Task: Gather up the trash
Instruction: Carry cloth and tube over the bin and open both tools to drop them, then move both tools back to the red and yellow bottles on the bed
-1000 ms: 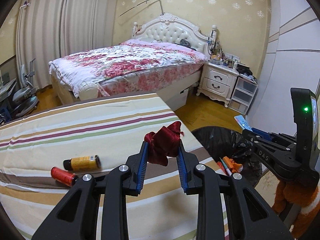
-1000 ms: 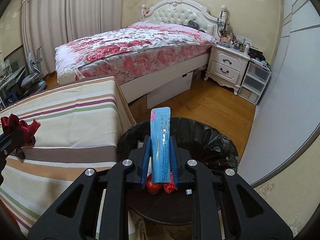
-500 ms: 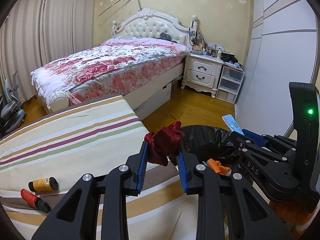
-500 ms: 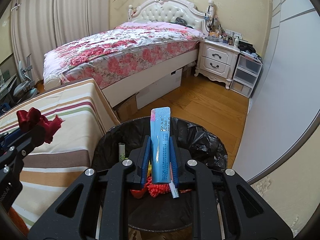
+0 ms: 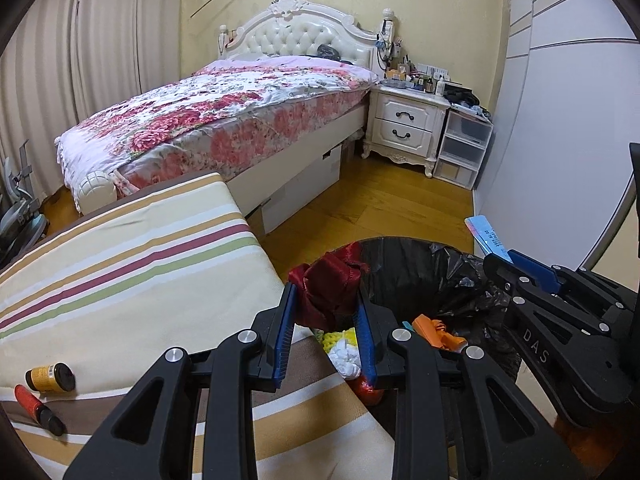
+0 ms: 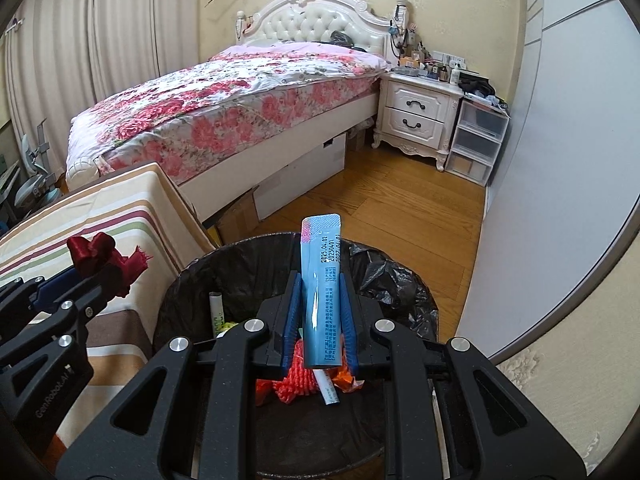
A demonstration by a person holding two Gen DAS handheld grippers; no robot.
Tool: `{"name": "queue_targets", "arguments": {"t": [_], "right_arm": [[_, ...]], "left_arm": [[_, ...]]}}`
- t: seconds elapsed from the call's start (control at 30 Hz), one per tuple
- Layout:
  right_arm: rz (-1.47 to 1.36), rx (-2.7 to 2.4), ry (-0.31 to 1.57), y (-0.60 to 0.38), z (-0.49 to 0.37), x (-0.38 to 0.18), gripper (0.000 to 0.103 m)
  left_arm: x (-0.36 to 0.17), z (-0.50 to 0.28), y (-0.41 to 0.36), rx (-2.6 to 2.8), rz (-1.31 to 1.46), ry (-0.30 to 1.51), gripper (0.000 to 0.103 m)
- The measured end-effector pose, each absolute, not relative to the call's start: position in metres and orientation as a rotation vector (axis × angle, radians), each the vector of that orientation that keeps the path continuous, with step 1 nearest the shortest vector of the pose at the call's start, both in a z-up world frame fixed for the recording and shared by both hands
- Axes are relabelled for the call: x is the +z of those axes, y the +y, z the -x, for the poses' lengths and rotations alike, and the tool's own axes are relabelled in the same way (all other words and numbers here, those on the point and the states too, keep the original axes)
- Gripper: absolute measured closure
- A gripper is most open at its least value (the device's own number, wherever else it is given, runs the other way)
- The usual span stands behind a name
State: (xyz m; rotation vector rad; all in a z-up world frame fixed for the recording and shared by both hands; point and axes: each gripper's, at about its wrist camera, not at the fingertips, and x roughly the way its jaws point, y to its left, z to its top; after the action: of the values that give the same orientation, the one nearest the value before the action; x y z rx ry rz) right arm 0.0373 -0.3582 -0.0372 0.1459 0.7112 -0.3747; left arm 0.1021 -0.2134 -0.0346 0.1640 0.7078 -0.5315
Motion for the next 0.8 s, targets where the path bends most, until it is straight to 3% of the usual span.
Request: {"name": "queue_targets", "arguments": {"t": [0.33, 0.43, 0.57, 0.8], "right_arm": [[-0.15, -0.387, 0.715, -0.362, -0.04, -0.044, 0.083], [-0.141, -0.395, 0.708, -0.362, -0.039, -0.044, 0.073], [-0.114, -0.422, 0.695, -0.36, -0.038, -0.042, 0.066], [-0.124, -0.429, 0.686, -0.36, -0.038, -0.04, 0.06]], "left_arm": [[-0.038, -0.107, -0.226, -0.528, -0.175, 0.724, 0.074], [-0.04, -0.107, -0.227, -0.527, -0.18, 0.734, 0.072], [-0.041, -0.106, -0.225, -0.509, -0.184, 0.726, 0.055], [-0.037, -0.108, -0.212, -0.476, -0.147, 0.738, 0.041]]}}
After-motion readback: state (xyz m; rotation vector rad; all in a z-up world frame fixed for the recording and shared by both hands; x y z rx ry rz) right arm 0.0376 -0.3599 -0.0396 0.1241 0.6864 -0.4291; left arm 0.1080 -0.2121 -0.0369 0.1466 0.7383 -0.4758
